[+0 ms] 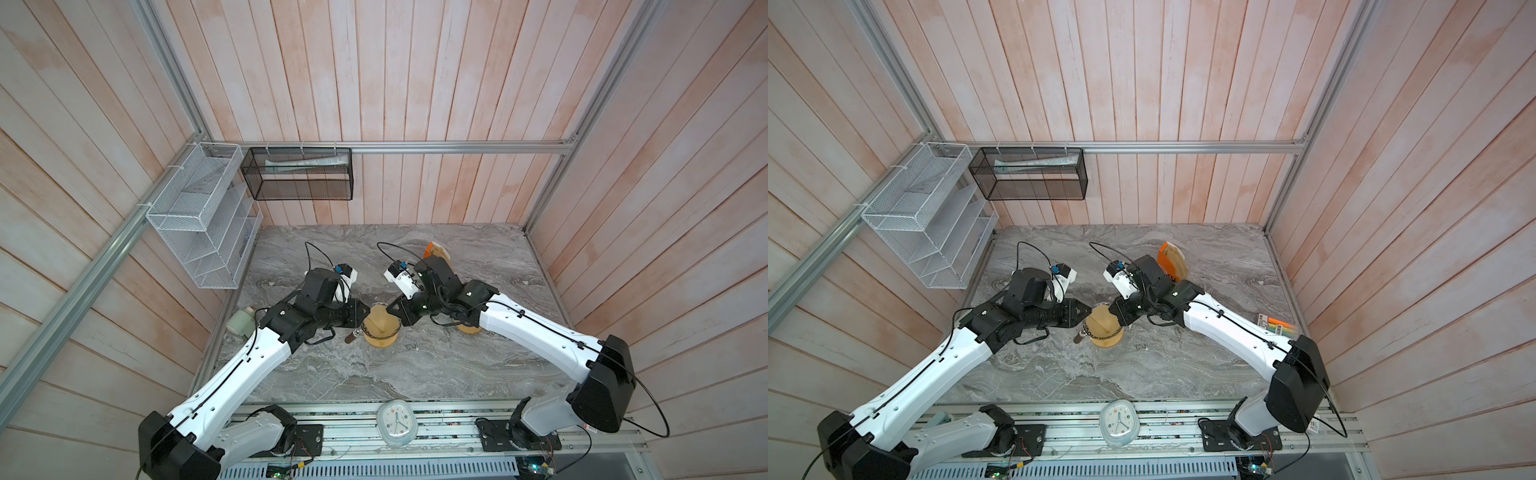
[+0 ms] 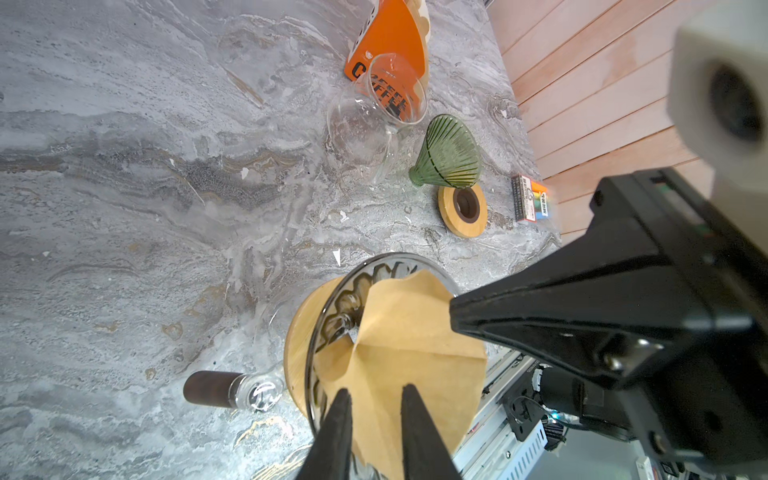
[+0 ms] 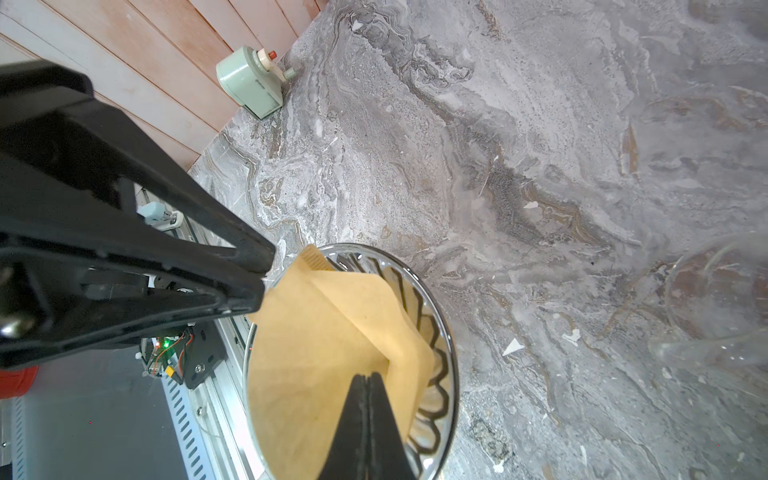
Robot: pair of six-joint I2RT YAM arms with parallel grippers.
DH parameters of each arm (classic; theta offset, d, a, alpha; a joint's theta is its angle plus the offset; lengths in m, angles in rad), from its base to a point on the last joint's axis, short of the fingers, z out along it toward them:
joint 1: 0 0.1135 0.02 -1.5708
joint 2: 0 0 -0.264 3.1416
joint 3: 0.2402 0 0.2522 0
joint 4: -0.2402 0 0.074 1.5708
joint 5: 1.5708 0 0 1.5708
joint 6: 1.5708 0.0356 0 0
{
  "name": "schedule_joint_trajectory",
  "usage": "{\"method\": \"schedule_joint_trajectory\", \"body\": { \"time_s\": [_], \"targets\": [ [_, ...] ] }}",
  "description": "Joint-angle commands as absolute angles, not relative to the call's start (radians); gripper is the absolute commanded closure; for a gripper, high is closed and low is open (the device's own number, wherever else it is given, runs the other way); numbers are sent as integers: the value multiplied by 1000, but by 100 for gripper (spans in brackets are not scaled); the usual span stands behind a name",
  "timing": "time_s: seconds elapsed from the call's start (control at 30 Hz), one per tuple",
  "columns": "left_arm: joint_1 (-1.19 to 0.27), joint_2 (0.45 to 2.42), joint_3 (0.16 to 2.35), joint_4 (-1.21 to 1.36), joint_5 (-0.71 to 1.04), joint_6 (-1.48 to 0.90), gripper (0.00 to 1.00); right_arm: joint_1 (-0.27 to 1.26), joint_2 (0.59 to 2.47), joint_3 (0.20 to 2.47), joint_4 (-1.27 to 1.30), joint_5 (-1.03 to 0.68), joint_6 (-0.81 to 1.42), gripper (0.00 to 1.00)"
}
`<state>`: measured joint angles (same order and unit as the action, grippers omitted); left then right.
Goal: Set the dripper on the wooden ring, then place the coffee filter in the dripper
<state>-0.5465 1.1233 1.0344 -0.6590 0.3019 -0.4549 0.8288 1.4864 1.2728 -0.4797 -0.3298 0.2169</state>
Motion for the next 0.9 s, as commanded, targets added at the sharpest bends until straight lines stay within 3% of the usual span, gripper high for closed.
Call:
{"method": "schedule_joint_trajectory", "body": {
  "time_s": [0.0,0.87],
  "targets": [
    [-551,1111,1065,-667,282,-437,75,834,1460,1294,-505,-305,218,96],
    [-552,1159,984,-613,327,-431,76,793,1509,1234,-448,-322,204,96]
  ]
}}
